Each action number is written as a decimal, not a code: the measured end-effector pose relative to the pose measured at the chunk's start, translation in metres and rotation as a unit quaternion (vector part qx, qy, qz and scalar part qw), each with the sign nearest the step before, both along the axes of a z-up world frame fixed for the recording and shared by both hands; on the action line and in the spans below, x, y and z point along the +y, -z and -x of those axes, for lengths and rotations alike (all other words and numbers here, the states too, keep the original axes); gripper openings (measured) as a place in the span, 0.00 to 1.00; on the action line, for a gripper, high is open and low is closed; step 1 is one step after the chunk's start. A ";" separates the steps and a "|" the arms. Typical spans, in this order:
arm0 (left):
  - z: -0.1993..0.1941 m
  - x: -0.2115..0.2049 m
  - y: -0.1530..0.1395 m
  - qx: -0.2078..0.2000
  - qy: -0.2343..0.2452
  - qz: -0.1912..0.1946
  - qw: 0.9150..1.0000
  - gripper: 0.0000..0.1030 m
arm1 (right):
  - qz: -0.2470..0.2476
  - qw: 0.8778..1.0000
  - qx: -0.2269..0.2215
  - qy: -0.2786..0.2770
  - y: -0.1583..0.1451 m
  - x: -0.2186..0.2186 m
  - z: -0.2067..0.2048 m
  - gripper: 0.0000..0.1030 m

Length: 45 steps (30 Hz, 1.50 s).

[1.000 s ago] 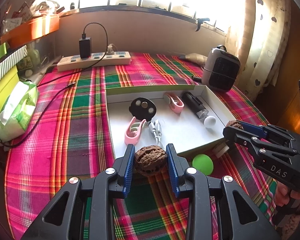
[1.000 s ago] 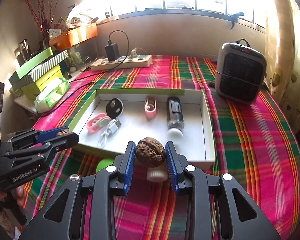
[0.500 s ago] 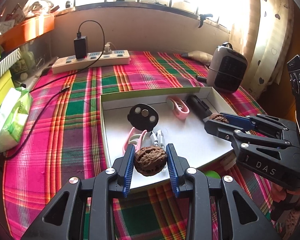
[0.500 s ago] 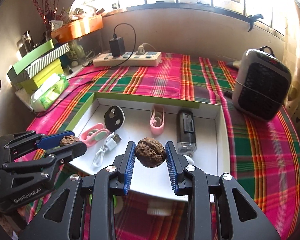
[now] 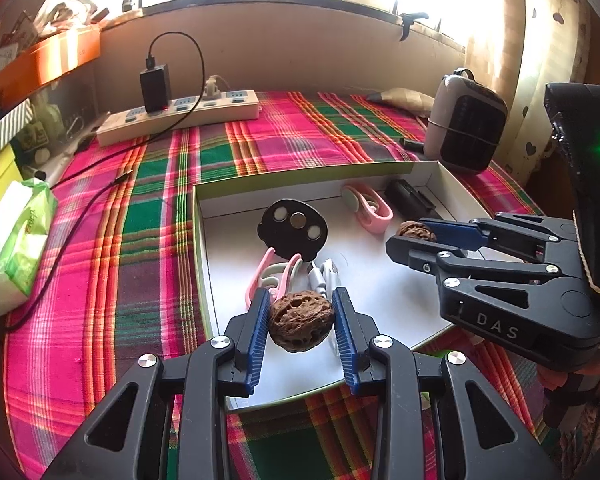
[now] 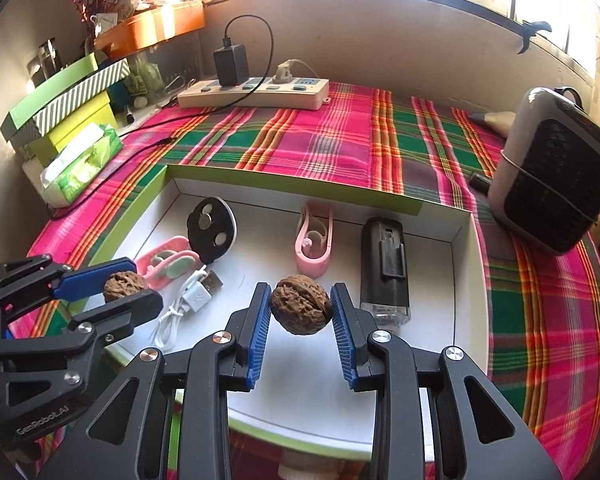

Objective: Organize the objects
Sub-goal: 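Carry both walnuts in the two grippers over the box, then lower the walnuts into the box and open both grippers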

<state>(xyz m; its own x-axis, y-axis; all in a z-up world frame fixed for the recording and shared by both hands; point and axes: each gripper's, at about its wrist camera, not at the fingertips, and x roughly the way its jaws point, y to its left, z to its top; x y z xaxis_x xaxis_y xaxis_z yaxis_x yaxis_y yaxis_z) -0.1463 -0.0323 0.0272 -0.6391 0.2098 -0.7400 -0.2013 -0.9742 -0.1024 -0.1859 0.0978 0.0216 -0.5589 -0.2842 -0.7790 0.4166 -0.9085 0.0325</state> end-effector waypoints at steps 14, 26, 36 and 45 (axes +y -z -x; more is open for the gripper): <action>-0.004 0.002 0.003 0.003 -0.002 0.014 1.000 0.29 | -0.023 1.000 0.001 0.001 0.011 -0.002 0.006 0.31; -0.007 0.004 0.004 0.003 -0.003 0.020 1.000 0.29 | -0.031 0.999 0.011 -0.002 0.012 -0.004 0.004 0.31; -0.007 0.004 0.005 0.003 -0.004 0.018 1.000 0.29 | -0.029 0.999 0.012 0.001 0.013 -0.003 0.003 0.31; -0.008 0.003 0.007 0.001 -0.005 0.015 1.000 0.29 | -0.031 0.999 0.010 0.003 0.013 -0.003 0.002 0.31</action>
<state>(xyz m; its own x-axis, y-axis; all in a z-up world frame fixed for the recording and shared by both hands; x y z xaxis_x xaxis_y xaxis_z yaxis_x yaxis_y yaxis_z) -0.1381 -0.0289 0.0205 -0.6426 0.1808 -0.7446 -0.1914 -0.9788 -0.0725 -0.1877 0.0950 0.0088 -0.5762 -0.2320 -0.7837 0.4109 -0.9111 -0.0324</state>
